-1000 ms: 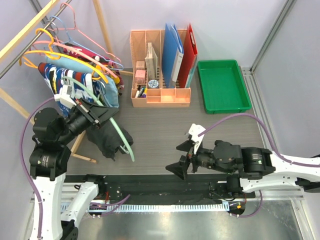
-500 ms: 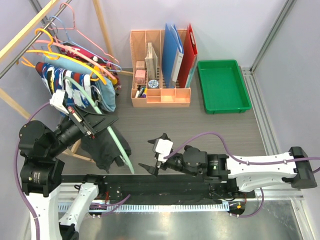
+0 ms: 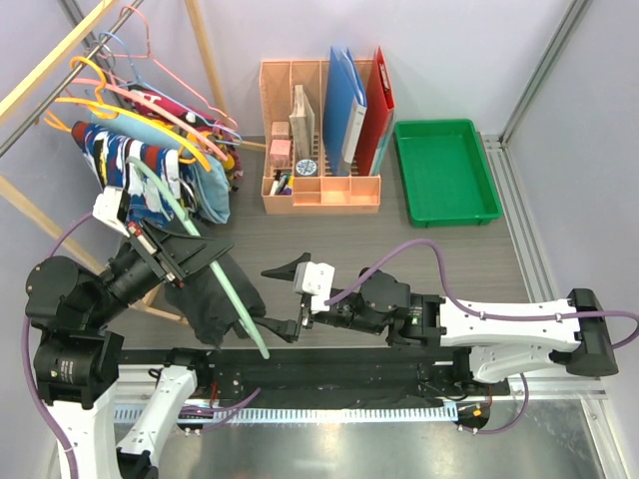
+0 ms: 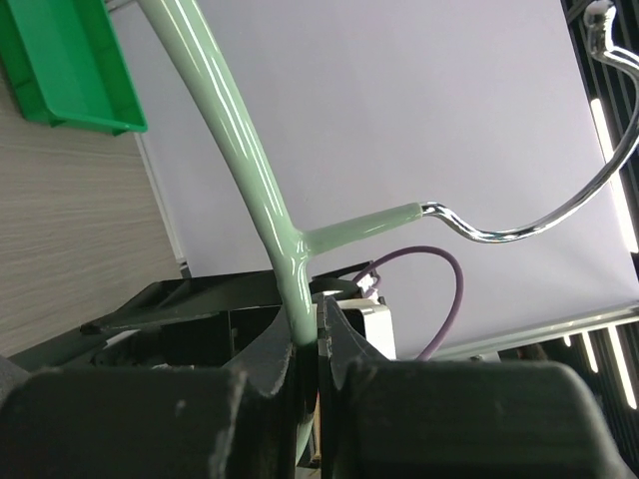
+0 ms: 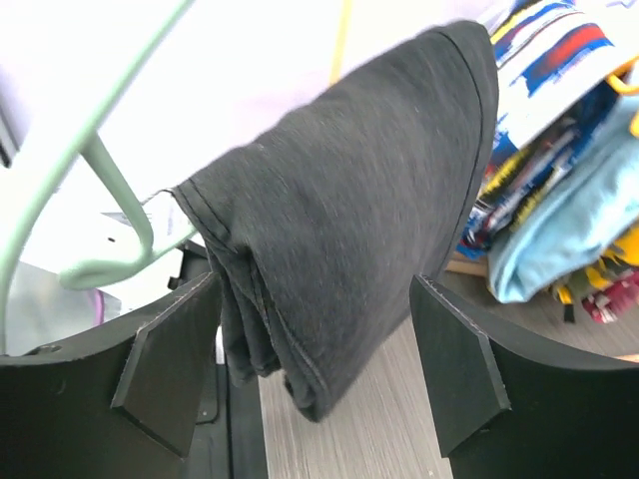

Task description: Remove the trousers from the hanger

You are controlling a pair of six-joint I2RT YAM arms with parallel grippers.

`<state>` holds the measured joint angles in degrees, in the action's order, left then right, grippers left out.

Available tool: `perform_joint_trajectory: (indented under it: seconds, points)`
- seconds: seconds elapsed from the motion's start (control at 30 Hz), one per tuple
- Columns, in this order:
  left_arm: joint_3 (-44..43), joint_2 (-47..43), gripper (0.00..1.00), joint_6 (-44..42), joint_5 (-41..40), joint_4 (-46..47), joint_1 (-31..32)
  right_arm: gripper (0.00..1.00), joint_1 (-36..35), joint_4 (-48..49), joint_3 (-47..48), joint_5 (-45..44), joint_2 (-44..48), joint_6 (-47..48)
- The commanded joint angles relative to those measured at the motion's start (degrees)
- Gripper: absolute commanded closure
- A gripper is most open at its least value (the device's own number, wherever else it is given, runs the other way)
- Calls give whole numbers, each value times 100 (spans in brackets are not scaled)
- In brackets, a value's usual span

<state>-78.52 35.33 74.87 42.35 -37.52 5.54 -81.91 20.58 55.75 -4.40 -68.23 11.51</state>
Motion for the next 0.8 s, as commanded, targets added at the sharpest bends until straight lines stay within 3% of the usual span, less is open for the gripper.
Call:
perform_joint_trajectory:
  seconds: [0.0, 0.17, 0.5, 0.77]
  points:
    - [-322, -61, 100, 27, 230, 974, -9, 19, -9, 236, 305, 579, -68, 10]
    - [-313, -79, 100, 186, 256, 1097, -9, 18, -9, 429, 191, 511, -155, 27]
    - [-374, -106, 100, 387, 344, 1220, -9, 37, 69, 526, 226, -17, -428, 431]
    - [-348, -79, 100, 458, 406, 1352, -18, 34, 114, 149, 182, 194, -279, 581]
